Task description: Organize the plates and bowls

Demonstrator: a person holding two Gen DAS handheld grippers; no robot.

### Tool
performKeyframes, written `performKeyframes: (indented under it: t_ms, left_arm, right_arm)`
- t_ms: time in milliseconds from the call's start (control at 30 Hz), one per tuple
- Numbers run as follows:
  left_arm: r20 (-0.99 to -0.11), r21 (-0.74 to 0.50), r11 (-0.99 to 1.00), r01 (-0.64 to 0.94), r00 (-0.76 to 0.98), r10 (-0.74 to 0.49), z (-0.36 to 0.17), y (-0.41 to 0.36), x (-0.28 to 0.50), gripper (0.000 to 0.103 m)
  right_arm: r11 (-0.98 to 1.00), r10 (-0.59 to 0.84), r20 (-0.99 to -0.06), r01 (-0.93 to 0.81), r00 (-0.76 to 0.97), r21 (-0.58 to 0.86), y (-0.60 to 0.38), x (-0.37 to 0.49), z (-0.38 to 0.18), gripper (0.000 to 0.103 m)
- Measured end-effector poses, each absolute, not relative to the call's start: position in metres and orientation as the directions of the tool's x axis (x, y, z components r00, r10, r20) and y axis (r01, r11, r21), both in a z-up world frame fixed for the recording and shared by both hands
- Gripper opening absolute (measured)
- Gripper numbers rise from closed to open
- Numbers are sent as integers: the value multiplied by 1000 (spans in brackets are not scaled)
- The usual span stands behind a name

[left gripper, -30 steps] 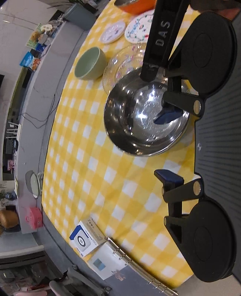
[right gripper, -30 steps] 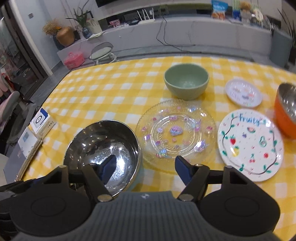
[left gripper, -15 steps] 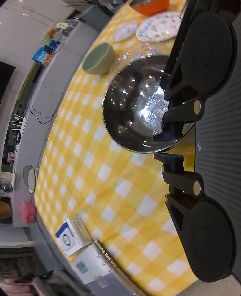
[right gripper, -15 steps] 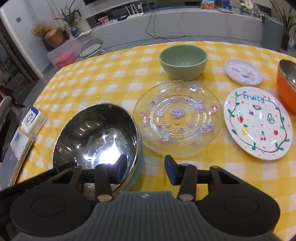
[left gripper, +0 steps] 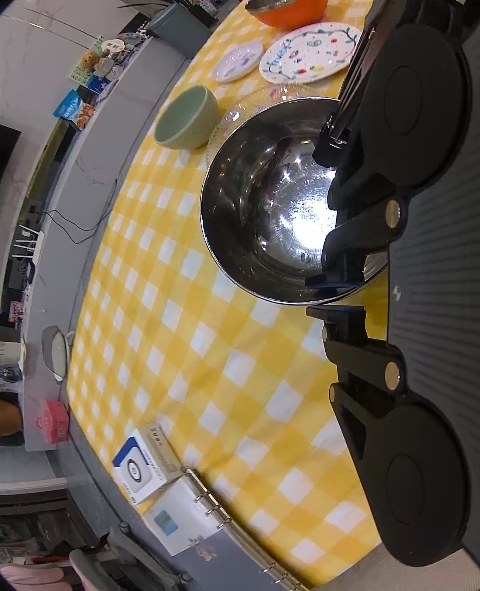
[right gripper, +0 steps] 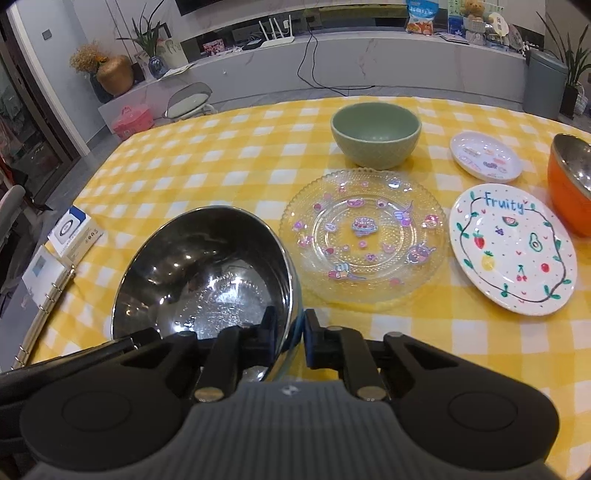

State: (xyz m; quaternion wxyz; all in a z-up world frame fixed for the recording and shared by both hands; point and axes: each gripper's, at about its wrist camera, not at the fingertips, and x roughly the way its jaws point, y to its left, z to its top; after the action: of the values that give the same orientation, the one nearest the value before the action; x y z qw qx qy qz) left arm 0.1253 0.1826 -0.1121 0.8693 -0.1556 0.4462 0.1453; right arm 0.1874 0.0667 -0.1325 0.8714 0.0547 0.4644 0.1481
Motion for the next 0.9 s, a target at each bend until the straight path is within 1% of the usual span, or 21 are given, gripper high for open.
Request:
performKeyframes:
  t_ms: [200, 367, 433, 500, 700, 800, 900]
  left_arm:
    - [-832, -194, 900, -390, 552, 60, -94, 175, 112, 9]
    - [-828, -221, 912, -346, 561, 12, -77, 165, 103, 9]
    - [-828, -208, 926, -315, 561, 5, -71, 158, 100, 9]
    - [-836, -170, 947, -272, 548, 8, -67, 149, 97, 10]
    - [-863, -93, 983, -157, 506, -1, -66, 126, 94, 12]
    - [-880, -82, 990, -114, 475, -18, -72, 121, 94, 12]
    - [-893, -94, 991, -100, 449, -39, -84, 119, 92, 12]
  right_arm:
    - [956, 289, -782, -207, 552, 207, 55, 171, -106, 13]
    - [961, 272, -770, -203, 577, 187, 39, 153, -86, 13]
    - [963, 265, -766, -193, 586, 186, 31, 146, -79, 13]
    - [964, 263, -769, -184, 582, 190, 24, 140, -75, 13]
    - [958, 286, -795, -154, 536, 241, 0, 128, -77, 16]
    - [951, 308, -811, -157, 498, 265, -11, 126, -85, 18]
    - [948, 317, -829, -152, 461, 278, -18, 122, -94, 19]
